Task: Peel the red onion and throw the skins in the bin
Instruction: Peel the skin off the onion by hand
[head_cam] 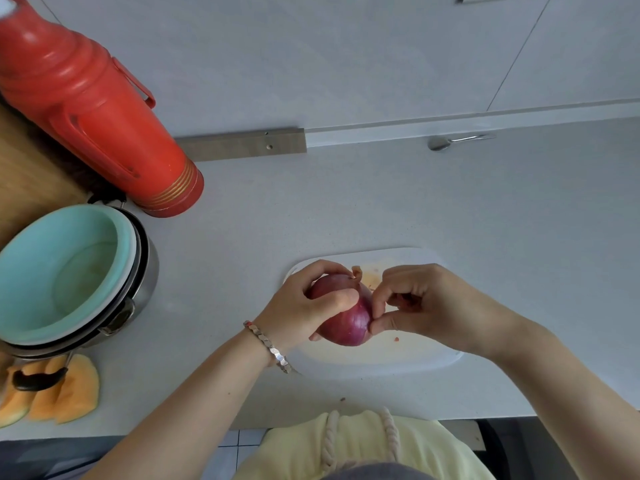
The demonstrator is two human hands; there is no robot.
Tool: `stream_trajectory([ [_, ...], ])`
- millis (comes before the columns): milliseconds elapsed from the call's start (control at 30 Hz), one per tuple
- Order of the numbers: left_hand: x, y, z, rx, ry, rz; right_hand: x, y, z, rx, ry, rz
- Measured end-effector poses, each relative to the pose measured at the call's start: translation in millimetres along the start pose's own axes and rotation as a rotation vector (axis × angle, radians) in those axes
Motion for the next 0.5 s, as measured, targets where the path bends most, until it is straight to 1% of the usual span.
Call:
stream_trajectory([
  [200,0.3,2.3,-4.7,-0.053,-0.132,-0.019,-4.0,-2.4,4.7,0.035,0.119,0.113],
  [300,1.7,1.7,-5.2,-0.051,-0.09,-0.059,-3.0,-2.2,5.1,0.053,0.149,0.082],
  [500,3.0,0.3,-9.1,-0.079,-0.017,-0.087,1.1,0.8,2.4,0.017,0.065,0.009],
])
Point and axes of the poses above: each hand's wrist, its own y-axis towards the middle knuckle, its own x-axis out of the palm, z = x × y, the point moved 6 cm from there along y, towards the middle knuckle, and after that the axes turned 2 degrees about y, right-handed, at the moved point
